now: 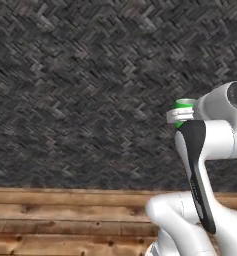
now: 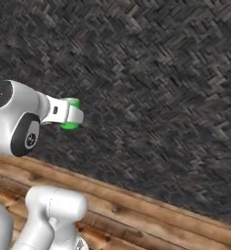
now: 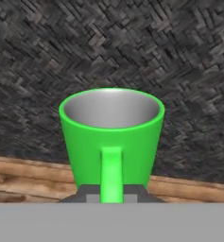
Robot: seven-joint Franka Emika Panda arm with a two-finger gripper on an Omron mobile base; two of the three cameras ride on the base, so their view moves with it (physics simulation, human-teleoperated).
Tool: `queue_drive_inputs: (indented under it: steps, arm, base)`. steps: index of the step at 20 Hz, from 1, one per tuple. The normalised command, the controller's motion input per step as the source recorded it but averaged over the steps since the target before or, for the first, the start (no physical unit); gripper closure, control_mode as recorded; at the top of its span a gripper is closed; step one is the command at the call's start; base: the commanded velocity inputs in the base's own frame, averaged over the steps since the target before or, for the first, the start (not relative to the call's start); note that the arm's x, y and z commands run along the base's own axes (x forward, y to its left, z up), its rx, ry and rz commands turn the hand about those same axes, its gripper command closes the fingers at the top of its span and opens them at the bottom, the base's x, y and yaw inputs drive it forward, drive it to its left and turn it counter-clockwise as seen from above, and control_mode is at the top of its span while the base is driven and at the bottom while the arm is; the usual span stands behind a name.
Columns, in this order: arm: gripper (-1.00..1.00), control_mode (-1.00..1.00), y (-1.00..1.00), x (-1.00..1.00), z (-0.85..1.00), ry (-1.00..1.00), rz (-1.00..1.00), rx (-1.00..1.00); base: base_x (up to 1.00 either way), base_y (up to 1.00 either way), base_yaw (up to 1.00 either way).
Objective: There is a tray on the dining counter. Grab the cup, mug, and pitcher and place them on the tray. The pitcher may be placed next to the tray if it cannot fit the tray.
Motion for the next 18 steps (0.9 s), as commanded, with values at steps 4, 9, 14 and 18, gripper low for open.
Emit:
queue_drive_inputs:
  steps: [4, 9, 14, 18]
  arm:
    - [1.00, 1.00, 0.00, 0.00, 0.00, 0.00, 0.00, 0.00]
    - [1.00, 1.00, 0.00, 0.00, 0.00, 0.00, 0.00, 0.00]
    - [1.00, 1.00, 0.00, 0.00, 0.00, 0.00, 0.00, 0.00]
    - [1.00, 1.00, 0.00, 0.00, 0.00, 0.00, 0.00, 0.00]
  base:
    - [0.79, -0.05, 0.83]
    - [0.76, -0.04, 0.84]
    - [0.73, -0.06, 0.82]
    - [0.64, -0.23, 0.75]
